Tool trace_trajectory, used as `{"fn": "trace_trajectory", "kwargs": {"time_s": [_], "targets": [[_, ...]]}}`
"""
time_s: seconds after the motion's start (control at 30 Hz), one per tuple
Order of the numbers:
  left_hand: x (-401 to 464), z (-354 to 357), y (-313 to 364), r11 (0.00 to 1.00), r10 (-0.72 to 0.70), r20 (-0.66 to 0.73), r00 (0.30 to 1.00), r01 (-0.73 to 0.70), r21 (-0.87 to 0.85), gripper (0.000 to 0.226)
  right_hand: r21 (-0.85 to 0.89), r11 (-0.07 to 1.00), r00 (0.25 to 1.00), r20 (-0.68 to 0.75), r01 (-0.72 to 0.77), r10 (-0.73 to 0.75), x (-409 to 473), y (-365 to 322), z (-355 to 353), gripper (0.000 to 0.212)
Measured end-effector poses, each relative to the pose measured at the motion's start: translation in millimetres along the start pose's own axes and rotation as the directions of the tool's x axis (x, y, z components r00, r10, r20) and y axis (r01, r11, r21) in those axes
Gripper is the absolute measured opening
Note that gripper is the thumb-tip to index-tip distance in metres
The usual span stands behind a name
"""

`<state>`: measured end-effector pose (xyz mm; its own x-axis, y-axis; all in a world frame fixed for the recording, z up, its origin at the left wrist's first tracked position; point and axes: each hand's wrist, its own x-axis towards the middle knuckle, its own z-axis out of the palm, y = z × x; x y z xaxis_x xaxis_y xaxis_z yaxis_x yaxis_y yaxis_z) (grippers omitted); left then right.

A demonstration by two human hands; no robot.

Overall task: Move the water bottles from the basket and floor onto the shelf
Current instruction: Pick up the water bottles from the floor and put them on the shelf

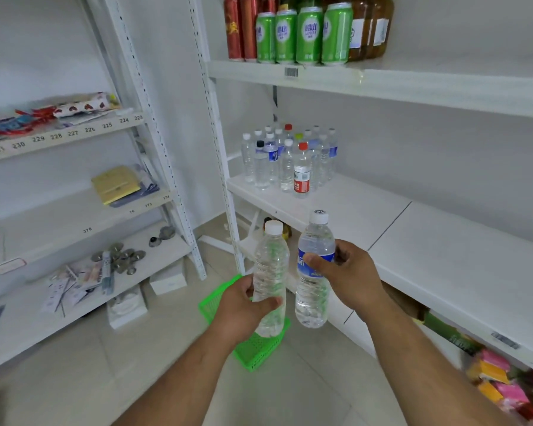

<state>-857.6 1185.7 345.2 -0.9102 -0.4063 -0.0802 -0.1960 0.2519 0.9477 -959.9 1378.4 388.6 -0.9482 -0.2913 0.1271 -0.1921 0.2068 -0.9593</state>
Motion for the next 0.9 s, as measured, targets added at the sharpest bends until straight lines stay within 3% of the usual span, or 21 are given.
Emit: {"fn": "trace_trajectory", "kwargs": {"time_s": [0.27, 0.6, 0.9], "targets": [[66.5, -25.6, 3.6, 1.0, 0.021, 0.021, 1.0, -0.02, -0.017, 0.028, -0.012, 0.999, 0.999, -0.003, 0.038, -0.038, 61.1, -12.8, 31.3, 0.018], [176.7, -105.5, -13.2, 0.994, 0.112, 0.169, 0.979, -0.108, -0.032, 0.039, -0.011, 1.0, 0.977, -0.21, 0.021, -0.022, 116.9, -32.0, 116.3, 0.017], [250.4, -148.7, -23.7, 0.984, 0.153, 0.314, 0.937, -0.115, -0.136, 0.038, -0.092, 0.996, 0.956, -0.295, -0.024, -0.004, 156.2, -48.1, 175.9, 0.017]]}}
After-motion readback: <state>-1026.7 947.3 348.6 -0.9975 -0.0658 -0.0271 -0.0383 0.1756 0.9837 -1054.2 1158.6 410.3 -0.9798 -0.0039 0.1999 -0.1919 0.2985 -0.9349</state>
